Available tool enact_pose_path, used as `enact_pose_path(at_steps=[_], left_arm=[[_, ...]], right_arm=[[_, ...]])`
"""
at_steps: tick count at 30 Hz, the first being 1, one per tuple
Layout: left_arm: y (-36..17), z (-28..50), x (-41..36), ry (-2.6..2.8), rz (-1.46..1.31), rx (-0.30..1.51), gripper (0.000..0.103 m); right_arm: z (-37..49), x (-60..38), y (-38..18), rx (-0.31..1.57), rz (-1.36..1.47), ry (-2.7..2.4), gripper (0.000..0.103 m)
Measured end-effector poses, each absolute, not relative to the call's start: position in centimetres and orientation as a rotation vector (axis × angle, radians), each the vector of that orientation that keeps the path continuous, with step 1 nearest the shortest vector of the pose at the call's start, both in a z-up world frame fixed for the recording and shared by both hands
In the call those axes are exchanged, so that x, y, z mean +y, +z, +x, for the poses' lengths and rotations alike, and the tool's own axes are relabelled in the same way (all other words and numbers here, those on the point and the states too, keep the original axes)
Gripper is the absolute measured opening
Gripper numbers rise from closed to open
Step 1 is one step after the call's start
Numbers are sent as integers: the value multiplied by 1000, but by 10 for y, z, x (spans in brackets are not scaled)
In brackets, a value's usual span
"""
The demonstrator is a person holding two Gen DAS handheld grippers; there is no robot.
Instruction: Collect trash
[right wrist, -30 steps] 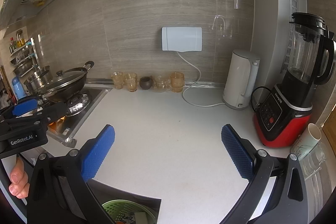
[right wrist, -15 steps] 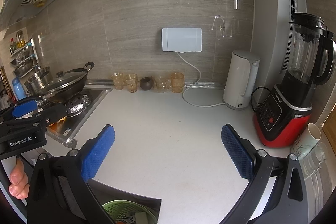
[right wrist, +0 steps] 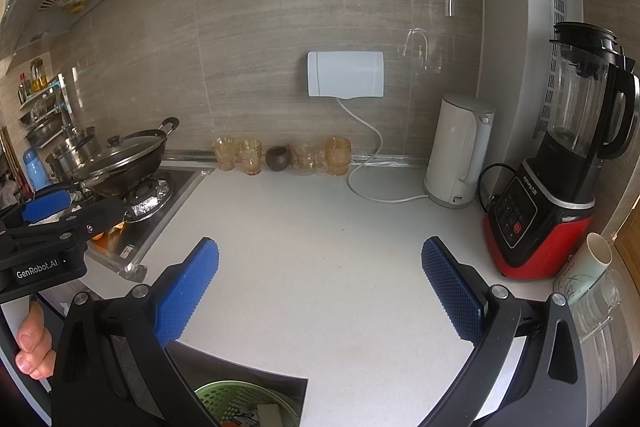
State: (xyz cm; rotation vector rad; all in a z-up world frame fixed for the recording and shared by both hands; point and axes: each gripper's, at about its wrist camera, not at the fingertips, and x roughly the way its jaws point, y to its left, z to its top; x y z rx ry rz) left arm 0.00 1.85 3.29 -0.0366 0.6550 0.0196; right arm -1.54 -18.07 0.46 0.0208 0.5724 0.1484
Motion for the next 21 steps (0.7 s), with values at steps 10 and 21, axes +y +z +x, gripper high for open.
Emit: enact_pose_path(at_steps=[10, 21], left_arm=[[32, 3, 18, -4, -31, 667, 95], [30, 3, 14, 20, -1, 656, 95]], right_arm=[[-14, -179, 0, 588, 22, 152, 101], [-14, -176, -2, 598, 22, 159, 101]])
